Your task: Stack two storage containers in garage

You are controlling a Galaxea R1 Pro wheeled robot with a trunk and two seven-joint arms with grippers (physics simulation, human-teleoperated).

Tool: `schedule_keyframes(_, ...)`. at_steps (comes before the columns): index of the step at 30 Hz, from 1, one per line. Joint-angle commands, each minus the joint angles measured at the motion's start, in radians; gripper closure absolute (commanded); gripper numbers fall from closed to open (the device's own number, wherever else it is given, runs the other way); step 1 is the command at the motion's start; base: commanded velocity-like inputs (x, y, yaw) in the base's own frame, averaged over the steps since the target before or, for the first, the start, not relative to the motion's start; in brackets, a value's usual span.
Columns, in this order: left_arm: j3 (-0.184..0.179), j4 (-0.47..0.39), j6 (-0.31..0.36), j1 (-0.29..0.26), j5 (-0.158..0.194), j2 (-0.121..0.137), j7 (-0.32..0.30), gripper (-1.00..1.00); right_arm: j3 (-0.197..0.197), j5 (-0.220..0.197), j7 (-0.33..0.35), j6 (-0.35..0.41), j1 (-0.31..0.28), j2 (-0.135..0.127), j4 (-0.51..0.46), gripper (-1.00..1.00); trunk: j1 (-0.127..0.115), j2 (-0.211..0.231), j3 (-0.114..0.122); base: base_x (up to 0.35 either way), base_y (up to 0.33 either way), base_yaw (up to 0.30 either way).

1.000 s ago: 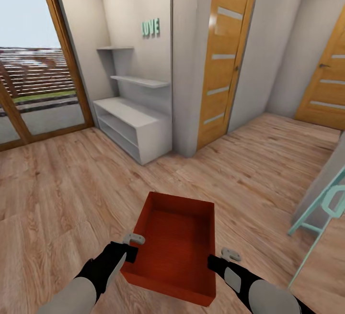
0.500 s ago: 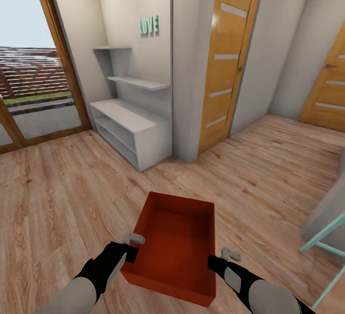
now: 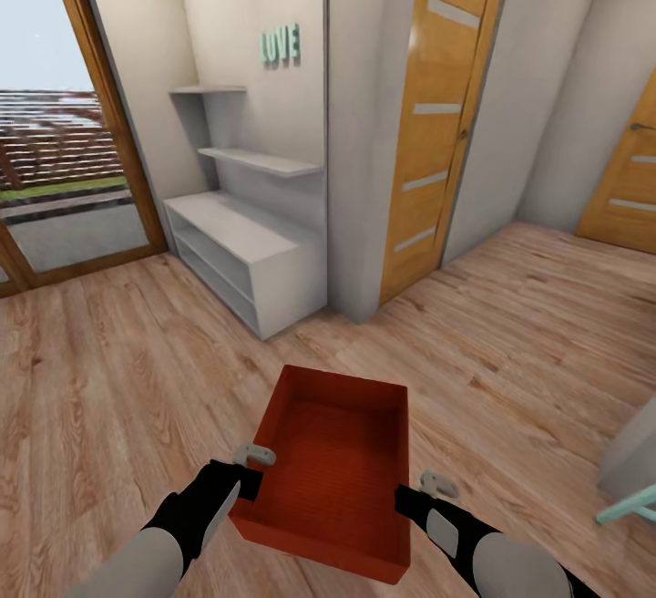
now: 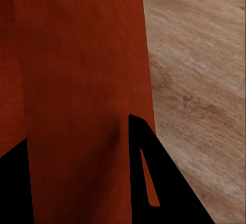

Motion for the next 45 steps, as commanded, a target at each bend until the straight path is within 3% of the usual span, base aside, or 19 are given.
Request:
schedule_keyframes(1,0.009,0.000,0.005,0.000,0.033,-0.001,0.001,1.00,0.007,0.009,0.002,-0.049,0.000,0.005,-0.004,1.00,0.000,0.000,-0.001,0.341,0.000,0.000)
schedule_keyframes(7,0.009,0.000,0.005,0.000,0.033,-0.001,0.001,1.00,0.007,0.008,0.002,-0.049,0.000,0.003,-0.004,1.00,0.000,0.000,-0.001,0.341,0.000,-0.077)
schedule_keyframes(24,0.008,0.000,0.005,0.000,0.033,-0.001,0.000,1.00,0.007,0.007,0.004,-0.049,0.001,0.003,-0.004,1.00,0.000,0.000,0.003,0.341,0.000,-0.271)
schedule_keyframes(45,0.009,0.000,0.005,0.000,0.033,-0.001,-0.001,1.00,0.009,0.010,0.001,-0.049,0.002,0.006,-0.004,1.00,0.000,0.000,0.005,0.341,0.000,-0.026)
